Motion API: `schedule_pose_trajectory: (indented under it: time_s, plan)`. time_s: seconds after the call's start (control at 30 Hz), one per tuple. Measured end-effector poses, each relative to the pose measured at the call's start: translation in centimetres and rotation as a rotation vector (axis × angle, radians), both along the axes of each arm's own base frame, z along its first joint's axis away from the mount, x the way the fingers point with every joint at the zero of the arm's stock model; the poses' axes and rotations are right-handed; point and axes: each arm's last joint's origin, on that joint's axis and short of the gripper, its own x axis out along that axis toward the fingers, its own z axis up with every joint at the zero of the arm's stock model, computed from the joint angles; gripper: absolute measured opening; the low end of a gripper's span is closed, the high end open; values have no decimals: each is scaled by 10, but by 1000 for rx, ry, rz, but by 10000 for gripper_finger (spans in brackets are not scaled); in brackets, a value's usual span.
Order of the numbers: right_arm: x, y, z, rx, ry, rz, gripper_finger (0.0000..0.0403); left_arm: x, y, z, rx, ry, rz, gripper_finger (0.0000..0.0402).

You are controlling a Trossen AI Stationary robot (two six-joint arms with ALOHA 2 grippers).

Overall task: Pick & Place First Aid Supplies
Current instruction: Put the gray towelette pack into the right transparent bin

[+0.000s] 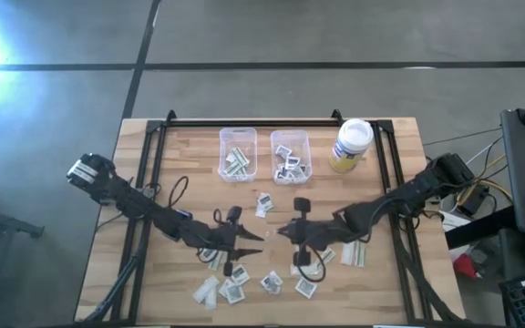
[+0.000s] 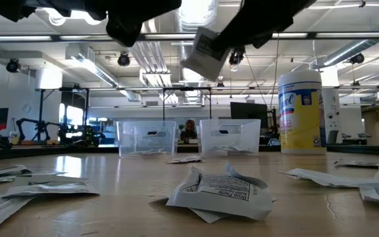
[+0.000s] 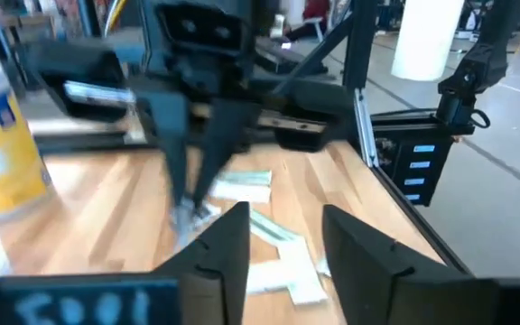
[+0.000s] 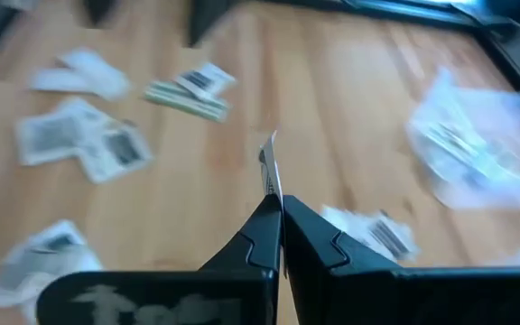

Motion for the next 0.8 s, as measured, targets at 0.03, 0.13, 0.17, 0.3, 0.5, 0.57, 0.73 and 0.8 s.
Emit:
schedule_pose_trajectory:
  time_s: [0.03, 0.13, 0.17, 0.3, 0.5, 0.57, 0.73, 0.8]
  plan:
    - [0, -2, -1, -5, 11, -22, 8, 0, 1, -1, -14, 15, 3, 146]
    - [0, -9, -3, 3, 31, -67, 8, -4, 3, 1, -17, 50, 12, 157]
    - [1, -12, -3, 6, 30, -78, 8, -5, 4, 2, -8, 63, 20, 158]
    - [5, -24, -3, -13, 21, -139, 8, -14, 9, 6, 29, 126, 66, 155]
    - [10, -49, -1, -92, -8, -300, 8, -30, 20, 13, 47, 215, 149, 154]
    - [11, -58, -1, -106, -13, -345, 8, -35, 22, 15, 36, 242, 161, 153]
    - [15, -83, 0, -132, -23, -461, 8, -46, 28, 14, 26, 324, 181, 153]
    - [16, -94, 0, -131, -23, -494, 8, -49, 29, 14, 21, 348, 189, 153]
